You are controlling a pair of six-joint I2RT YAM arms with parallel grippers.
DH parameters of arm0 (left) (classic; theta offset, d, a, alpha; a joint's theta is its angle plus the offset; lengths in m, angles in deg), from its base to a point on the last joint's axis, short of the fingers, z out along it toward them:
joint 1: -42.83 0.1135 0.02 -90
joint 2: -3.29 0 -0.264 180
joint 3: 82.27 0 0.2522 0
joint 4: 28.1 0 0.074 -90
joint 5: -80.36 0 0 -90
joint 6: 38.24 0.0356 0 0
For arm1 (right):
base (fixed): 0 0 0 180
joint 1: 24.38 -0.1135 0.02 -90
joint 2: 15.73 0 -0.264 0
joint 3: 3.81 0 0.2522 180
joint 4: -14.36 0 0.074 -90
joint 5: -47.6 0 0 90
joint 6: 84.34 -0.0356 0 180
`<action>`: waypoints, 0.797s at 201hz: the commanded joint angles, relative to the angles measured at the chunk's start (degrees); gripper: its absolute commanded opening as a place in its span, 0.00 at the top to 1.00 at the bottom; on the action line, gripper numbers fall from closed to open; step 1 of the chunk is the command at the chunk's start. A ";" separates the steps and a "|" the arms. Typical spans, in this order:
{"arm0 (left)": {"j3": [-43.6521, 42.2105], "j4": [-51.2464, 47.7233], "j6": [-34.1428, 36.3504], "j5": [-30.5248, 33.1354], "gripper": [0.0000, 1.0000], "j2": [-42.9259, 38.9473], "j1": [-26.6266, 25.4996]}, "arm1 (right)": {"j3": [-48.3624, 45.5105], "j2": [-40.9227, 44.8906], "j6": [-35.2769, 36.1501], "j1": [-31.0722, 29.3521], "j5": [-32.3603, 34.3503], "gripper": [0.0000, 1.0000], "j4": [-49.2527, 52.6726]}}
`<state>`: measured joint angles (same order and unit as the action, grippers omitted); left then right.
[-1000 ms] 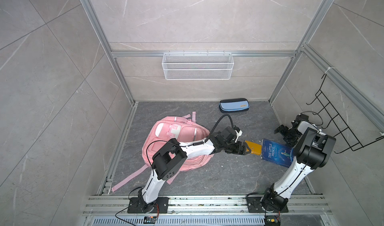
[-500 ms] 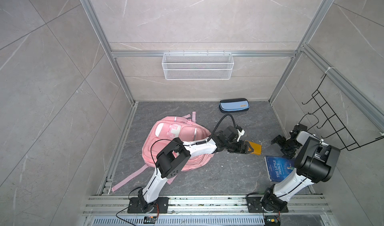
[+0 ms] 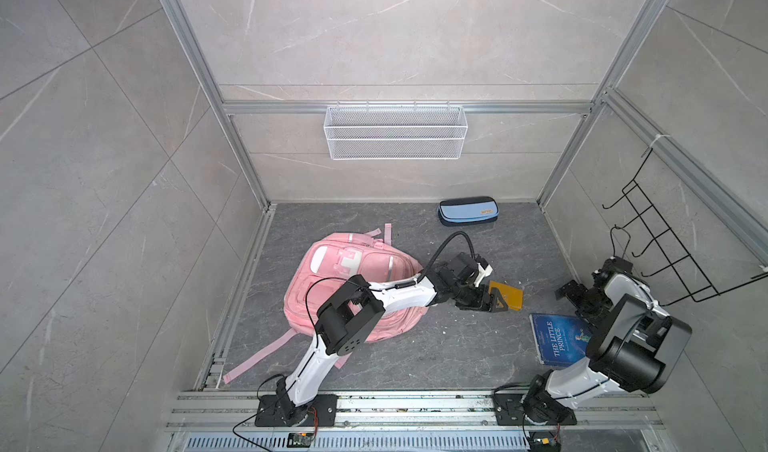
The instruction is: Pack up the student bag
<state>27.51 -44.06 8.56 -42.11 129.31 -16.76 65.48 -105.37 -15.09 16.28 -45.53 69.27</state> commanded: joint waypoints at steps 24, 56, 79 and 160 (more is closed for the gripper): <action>11.74 -1.86 0.32 -4.80 0.14 6.99 -0.97 | -2.13 3.14 0.04 5.54 2.17 0.00 4.02; 17.10 -4.61 -1.16 -3.51 0.17 12.42 -2.90 | -4.79 3.72 -2.18 10.87 -1.19 0.00 2.38; 23.85 -8.69 -1.45 -2.22 0.23 16.58 -4.36 | -7.43 4.26 -3.86 12.59 -3.54 0.00 0.02; 45.39 -14.80 -7.27 5.36 0.39 33.34 -8.70 | -9.34 1.95 -7.12 13.39 -7.83 0.00 -4.20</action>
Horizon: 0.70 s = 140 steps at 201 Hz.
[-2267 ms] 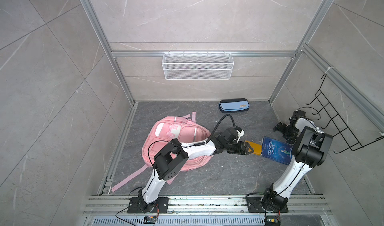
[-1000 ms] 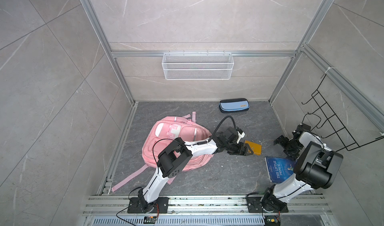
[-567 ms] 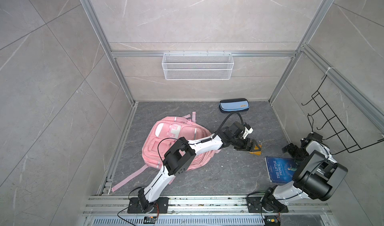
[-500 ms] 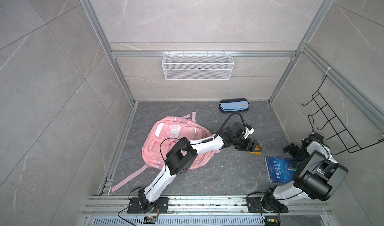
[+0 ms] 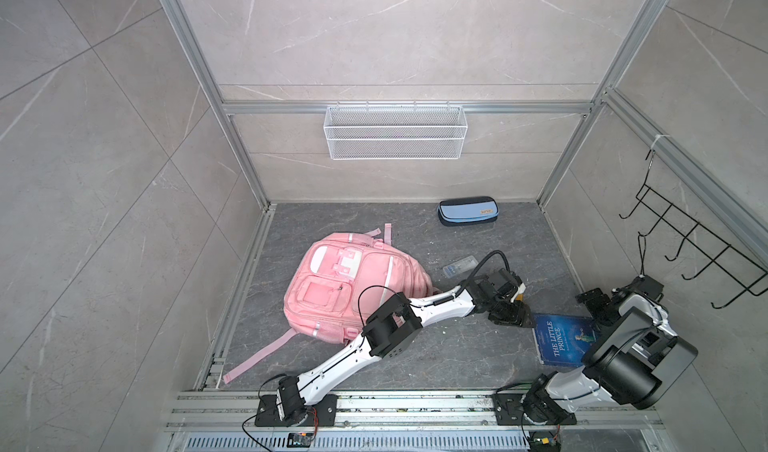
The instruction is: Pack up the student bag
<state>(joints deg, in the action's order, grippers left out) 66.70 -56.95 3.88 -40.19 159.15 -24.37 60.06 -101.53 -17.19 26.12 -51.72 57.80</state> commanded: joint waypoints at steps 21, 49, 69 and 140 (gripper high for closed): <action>10.87 -2.03 -5.22 6.53 0.41 7.71 -1.77 | -4.12 -2.42 -5.94 3.47 -2.53 0.00 6.80; 13.04 -2.30 -5.74 12.22 0.42 10.70 -2.67 | -4.27 -3.36 -5.32 3.55 -2.95 0.00 6.56; 13.21 -3.15 -5.52 16.87 0.45 11.14 -3.09 | -5.54 -3.89 -5.19 3.54 -3.64 0.00 5.85; 15.25 -2.59 -4.82 28.42 0.94 14.25 -4.25 | -6.45 -6.19 -4.86 3.51 -5.68 0.02 5.43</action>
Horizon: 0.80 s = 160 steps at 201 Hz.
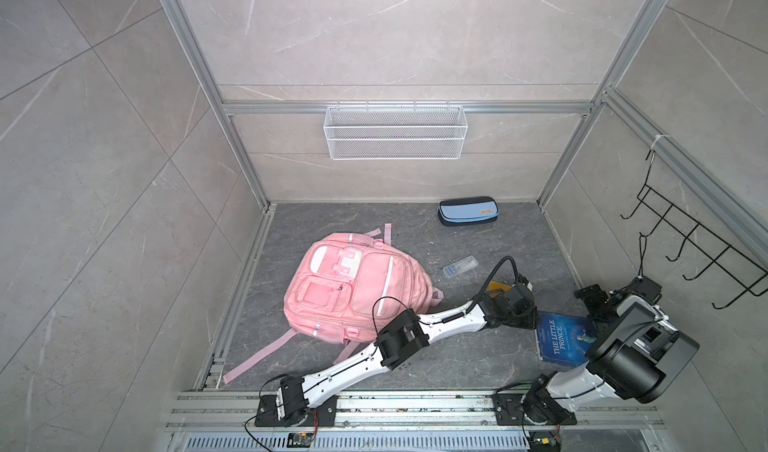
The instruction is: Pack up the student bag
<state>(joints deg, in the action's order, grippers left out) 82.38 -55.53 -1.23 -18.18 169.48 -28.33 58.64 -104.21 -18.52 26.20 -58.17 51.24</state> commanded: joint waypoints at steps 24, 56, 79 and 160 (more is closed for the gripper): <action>-1.39 -0.91 -0.03 5.71 1.00 3.78 -0.06 | -4.05 -4.84 -2.71 3.34 0.13 0.03 12.56; -7.27 -1.05 1.53 7.13 1.00 -1.01 1.83 | -2.32 -6.21 -1.49 1.55 0.54 0.04 13.47; -17.17 0.75 2.05 7.66 1.00 -7.17 3.89 | -2.10 -5.74 -1.22 -0.54 0.96 0.05 14.08; -50.95 16.15 9.06 0.66 1.00 -36.19 8.23 | -13.26 4.07 -6.78 -6.31 -1.91 0.03 14.43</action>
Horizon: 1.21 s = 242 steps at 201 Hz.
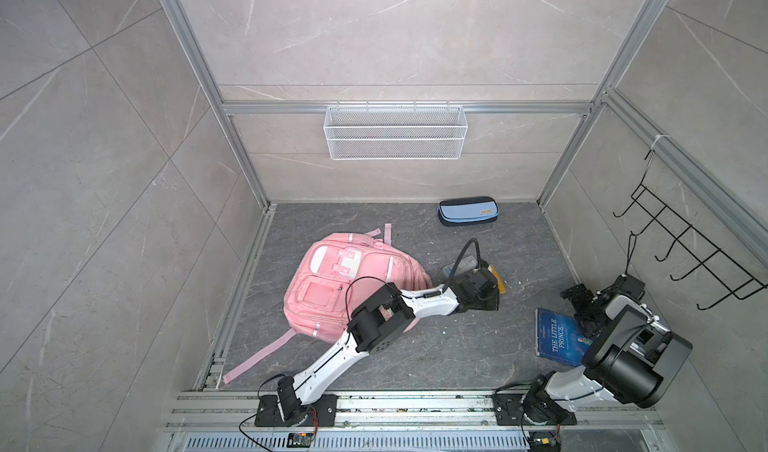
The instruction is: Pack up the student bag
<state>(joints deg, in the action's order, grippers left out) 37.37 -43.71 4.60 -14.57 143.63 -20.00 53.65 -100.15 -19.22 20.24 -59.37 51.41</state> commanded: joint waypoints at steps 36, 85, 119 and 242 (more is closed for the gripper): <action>-16.07 7.24 3.51 -5.83 0.92 -19.89 1.98 | -12.80 4.96 -8.97 -6.45 -0.16 0.03 13.76; -24.91 7.57 4.98 -6.72 0.74 -28.46 3.87 | -14.35 9.41 -14.66 -16.06 2.79 0.00 12.09; -29.19 7.58 5.49 -7.29 0.70 -31.85 4.17 | -7.14 7.97 -11.57 -21.06 9.59 0.00 15.60; -26.74 2.70 12.12 -12.71 0.69 -34.05 4.07 | 21.93 -1.38 -6.48 -13.51 13.18 0.00 22.16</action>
<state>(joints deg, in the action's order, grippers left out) 7.30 -40.34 13.96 -24.21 110.56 -15.74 70.20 -100.72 -30.28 6.47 -50.39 67.59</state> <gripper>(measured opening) 0.303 0.998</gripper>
